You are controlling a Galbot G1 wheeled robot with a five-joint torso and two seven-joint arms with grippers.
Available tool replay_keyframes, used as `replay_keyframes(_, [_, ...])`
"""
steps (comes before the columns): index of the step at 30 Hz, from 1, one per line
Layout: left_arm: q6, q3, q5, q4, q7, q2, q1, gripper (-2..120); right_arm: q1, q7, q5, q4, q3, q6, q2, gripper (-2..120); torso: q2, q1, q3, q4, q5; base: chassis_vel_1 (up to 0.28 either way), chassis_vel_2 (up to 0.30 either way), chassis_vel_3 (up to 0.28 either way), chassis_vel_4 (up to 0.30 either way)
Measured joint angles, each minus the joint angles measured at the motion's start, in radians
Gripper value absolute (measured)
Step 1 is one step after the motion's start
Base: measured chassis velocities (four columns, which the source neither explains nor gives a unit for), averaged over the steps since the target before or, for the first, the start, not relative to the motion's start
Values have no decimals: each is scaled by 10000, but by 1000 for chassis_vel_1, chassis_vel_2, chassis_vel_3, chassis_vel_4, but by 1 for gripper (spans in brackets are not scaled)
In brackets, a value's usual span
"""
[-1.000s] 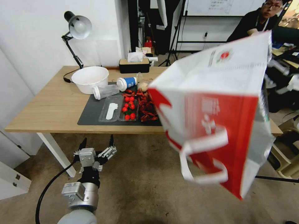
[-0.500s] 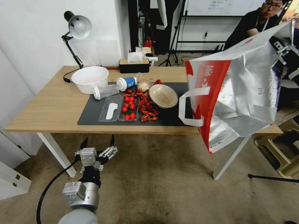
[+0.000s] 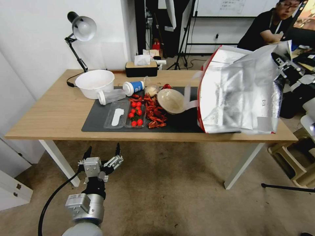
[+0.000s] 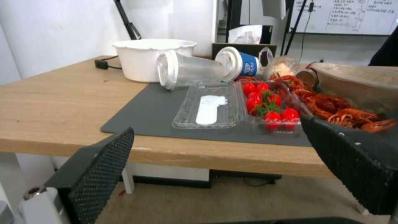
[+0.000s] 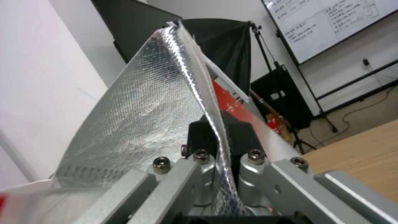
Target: Pick up the food delivery bag from the floor and place it on the table.
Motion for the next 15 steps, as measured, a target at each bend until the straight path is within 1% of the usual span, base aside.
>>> replay_keyframes(9, [-72,44,87,-23,10,-29,65,100,-166,337,-77,16,262,0,-6,0,-1,-2,-1,-3,1,0,0,0,0])
replay_keyframes(15, [-107,19,103,-79,18,8,114,100,-86,934,-352,151,339,165,0,0,-2,-2,-1,-1,0,0,0,0,0])
